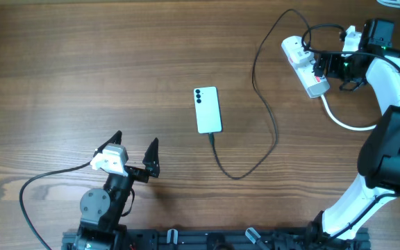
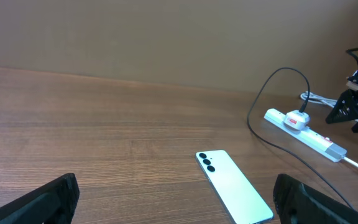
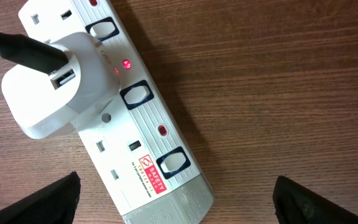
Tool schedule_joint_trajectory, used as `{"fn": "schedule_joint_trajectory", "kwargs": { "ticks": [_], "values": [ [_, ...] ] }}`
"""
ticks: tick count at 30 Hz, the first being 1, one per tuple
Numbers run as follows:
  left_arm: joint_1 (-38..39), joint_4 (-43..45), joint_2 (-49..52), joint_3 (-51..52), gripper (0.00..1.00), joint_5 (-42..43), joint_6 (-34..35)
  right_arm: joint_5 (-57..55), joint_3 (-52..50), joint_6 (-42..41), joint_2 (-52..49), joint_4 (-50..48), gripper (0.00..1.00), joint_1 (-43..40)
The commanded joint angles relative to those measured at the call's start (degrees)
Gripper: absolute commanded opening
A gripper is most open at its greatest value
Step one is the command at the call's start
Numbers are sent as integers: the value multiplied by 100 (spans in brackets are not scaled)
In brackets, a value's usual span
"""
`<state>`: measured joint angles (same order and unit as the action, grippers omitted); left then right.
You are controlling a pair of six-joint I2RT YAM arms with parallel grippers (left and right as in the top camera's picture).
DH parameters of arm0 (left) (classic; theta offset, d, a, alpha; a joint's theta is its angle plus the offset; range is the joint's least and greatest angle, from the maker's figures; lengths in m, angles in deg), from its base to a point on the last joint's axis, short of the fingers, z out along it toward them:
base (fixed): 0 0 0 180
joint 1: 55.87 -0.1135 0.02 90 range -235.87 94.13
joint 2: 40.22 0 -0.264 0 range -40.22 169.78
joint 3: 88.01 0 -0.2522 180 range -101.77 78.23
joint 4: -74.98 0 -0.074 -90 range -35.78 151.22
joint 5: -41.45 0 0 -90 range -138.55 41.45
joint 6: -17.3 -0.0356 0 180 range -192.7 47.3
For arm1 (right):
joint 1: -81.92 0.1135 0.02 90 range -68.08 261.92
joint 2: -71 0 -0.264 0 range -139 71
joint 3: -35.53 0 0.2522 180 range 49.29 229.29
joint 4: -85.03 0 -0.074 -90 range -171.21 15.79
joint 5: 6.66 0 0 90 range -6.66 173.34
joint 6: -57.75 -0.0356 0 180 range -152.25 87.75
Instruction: Plug charger to phone and switch on socket
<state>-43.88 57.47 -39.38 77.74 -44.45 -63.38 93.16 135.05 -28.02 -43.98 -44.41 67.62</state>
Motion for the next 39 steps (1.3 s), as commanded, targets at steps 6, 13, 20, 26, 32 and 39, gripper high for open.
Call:
{"fn": "schedule_joint_trajectory", "kwargs": {
  "ticks": [6, 13, 20, 26, 32, 39],
  "values": [
    [-26, -55, -57, 17, 100, -96, -4, -37, 4, 66, 42, -15, 99, 20],
    [-26, -55, -57, 17, 100, -96, -4, -37, 0, 70, 1464, -11, 100, 240],
    [-26, -55, -57, 17, 100, -96, -4, -37, 0, 68, 2715, -7, 100, 310],
    [-26, -52, -57, 17, 100, -96, -4, -37, 0, 70, 3018, -2, 100, 310],
    [-26, -55, -57, 17, 100, -96, -4, -37, 0, 70, 3047, 13, 100, 321],
    [-26, -52, -57, 17, 100, -96, -4, -37, -33, 72, 3064, 13, 100, 321]
  ]
}}
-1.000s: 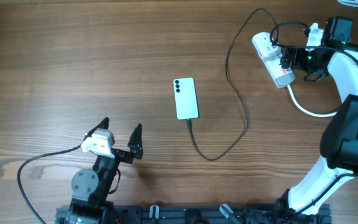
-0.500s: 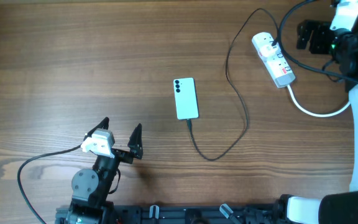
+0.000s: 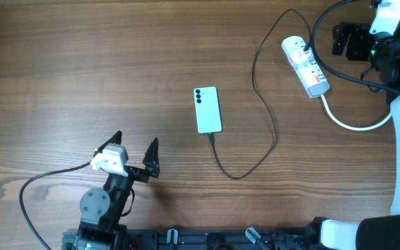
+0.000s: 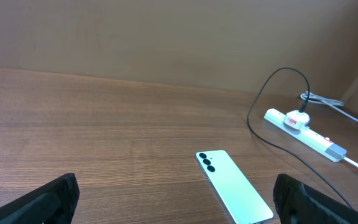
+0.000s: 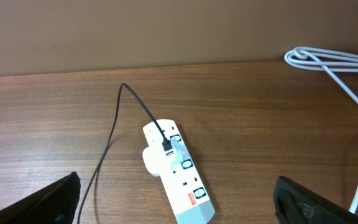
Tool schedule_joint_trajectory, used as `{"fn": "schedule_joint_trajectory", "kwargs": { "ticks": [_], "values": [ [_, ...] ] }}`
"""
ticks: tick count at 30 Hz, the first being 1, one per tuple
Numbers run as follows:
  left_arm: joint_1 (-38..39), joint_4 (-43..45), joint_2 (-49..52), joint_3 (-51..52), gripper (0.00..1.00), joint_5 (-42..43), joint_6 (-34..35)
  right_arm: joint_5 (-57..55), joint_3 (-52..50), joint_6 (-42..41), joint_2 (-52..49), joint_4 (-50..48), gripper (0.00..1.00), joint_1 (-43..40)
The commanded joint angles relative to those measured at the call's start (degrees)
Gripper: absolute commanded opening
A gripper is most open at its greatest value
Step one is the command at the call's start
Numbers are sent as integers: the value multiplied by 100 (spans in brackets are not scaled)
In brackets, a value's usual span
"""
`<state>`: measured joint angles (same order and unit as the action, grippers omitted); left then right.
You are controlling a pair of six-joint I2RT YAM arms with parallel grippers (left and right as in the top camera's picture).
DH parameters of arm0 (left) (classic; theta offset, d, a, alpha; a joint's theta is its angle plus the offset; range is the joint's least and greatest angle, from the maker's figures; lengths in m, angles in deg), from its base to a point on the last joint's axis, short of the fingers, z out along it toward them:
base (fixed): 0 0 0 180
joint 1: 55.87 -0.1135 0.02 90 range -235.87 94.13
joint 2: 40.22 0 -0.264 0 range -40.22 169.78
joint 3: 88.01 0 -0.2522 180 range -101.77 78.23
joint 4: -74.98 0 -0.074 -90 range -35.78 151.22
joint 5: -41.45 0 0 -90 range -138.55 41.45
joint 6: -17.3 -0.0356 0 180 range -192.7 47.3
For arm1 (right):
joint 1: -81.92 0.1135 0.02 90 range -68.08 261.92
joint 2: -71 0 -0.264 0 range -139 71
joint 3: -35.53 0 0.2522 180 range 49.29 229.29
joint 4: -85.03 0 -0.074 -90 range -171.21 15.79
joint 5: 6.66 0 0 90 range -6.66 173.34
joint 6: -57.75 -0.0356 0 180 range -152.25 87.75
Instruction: Plug charger to phone and switch on socket
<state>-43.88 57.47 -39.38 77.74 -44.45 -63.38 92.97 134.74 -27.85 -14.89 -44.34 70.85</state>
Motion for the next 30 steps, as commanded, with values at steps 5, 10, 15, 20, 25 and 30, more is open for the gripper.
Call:
{"fn": "schedule_joint_trajectory", "kwargs": {
  "ticks": [5, 10, 15, 20, 25, 30],
  "values": [
    [-26, -52, -57, 17, 100, -96, -4, -109, -435, 234, 308, 9, 100, -2],
    [-26, -55, -57, 17, 100, -96, -4, -105, -1174, 297, 643, 4, 100, -2],
    [-26, -55, -57, 17, 100, -96, -4, -35, -1871, 313, 846, 125, 100, -2],
    [-26, -55, -57, 17, 100, -96, -4, 737, -2638, 308, 844, -654, 100, 0],
    [-26, -55, -57, 17, 100, -96, -4, 1598, -3692, 295, 844, -2310, 100, 166],
    [-26, -52, -57, 17, 100, -96, -4, 1521, -4590, 313, 844, -3738, 100, 745]
  ]
}}
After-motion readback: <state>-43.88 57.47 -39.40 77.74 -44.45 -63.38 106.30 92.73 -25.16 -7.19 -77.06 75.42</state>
